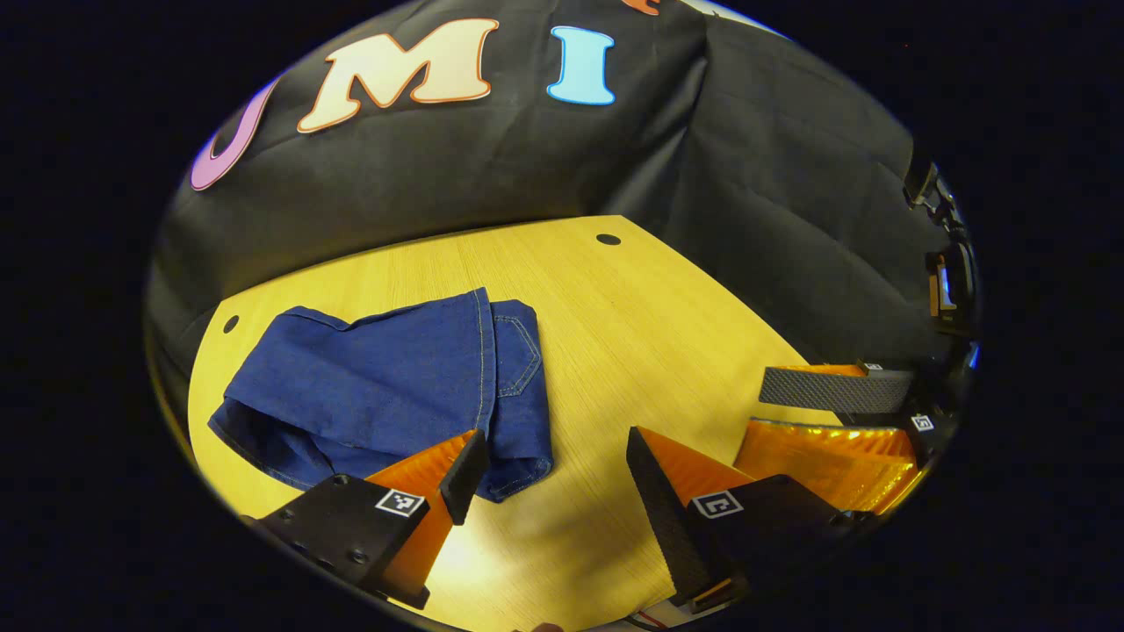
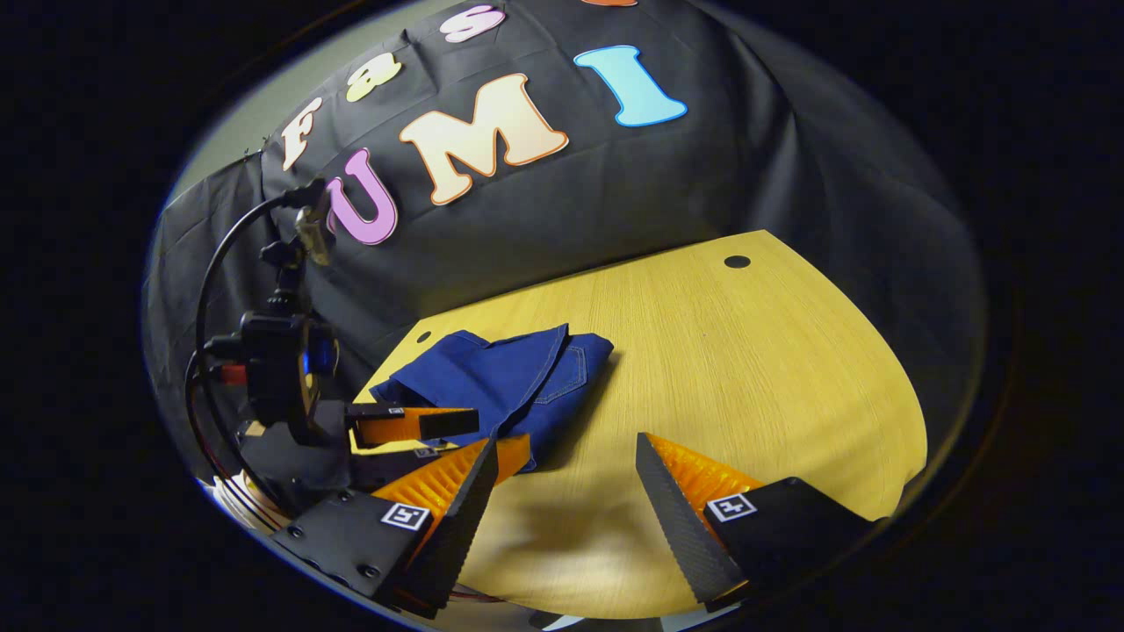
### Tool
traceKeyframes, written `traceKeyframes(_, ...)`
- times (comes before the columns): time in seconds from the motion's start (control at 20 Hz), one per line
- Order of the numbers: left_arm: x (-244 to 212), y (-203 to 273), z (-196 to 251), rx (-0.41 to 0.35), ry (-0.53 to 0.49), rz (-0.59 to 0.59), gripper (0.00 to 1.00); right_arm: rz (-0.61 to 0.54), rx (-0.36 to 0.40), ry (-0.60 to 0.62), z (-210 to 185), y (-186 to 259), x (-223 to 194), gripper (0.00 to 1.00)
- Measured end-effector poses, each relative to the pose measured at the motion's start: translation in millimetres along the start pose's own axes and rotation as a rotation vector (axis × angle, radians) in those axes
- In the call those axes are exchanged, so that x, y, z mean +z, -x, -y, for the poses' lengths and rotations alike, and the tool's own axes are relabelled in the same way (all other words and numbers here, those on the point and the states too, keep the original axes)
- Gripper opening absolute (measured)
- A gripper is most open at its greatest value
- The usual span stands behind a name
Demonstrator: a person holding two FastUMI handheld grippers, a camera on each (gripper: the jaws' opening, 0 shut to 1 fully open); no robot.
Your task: Grasp the waist and the cuffs of the jeans and fold them to make the two legs overlap; first hold the waist and fold one-third of the jeans toward the cuffs, then hold the cuffs and fold the remaining one-third in the same direction to finish folding.
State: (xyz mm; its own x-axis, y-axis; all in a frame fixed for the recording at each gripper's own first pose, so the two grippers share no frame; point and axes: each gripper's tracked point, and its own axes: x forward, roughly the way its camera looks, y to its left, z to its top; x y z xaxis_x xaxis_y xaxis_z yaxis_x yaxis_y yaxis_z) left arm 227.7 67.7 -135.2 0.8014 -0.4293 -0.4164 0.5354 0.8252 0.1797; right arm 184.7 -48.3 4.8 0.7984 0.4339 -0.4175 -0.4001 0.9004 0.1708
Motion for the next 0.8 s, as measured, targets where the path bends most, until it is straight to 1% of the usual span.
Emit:
traceKeyframes(0.05, -0.1, 2.9, -2.8, 0.014, 0.014, 0.008, 0.94, 0.003, 0.003, -0.007, -1.9, 0.4, -0.1, 0.98)
traceKeyframes(0.3, -7.4, 26.4, -28.7, 0.103, 0.067, 0.037, 0.94, 0.009, -0.003, -0.032, -0.7, 1.9, -3.7, 0.98)
traceKeyframes(0.5, -8.1, 54.5, -55.9, 0.186, 0.101, 0.082, 0.95, 0.051, -0.017, -0.056, 5.0, 6.0, 7.4, 0.98)
traceKeyframes(0.65, -7.9, 71.1, -70.4, 0.214, 0.125, 0.112, 0.94, 0.084, -0.034, -0.078, 10.6, 9.6, 13.3, 0.98)
traceKeyframes(0.8, -13.1, 82.0, -88.5, 0.253, 0.162, 0.12, 0.94, 0.08, -0.047, -0.1, 12.9, 9.8, 10.2, 0.98)
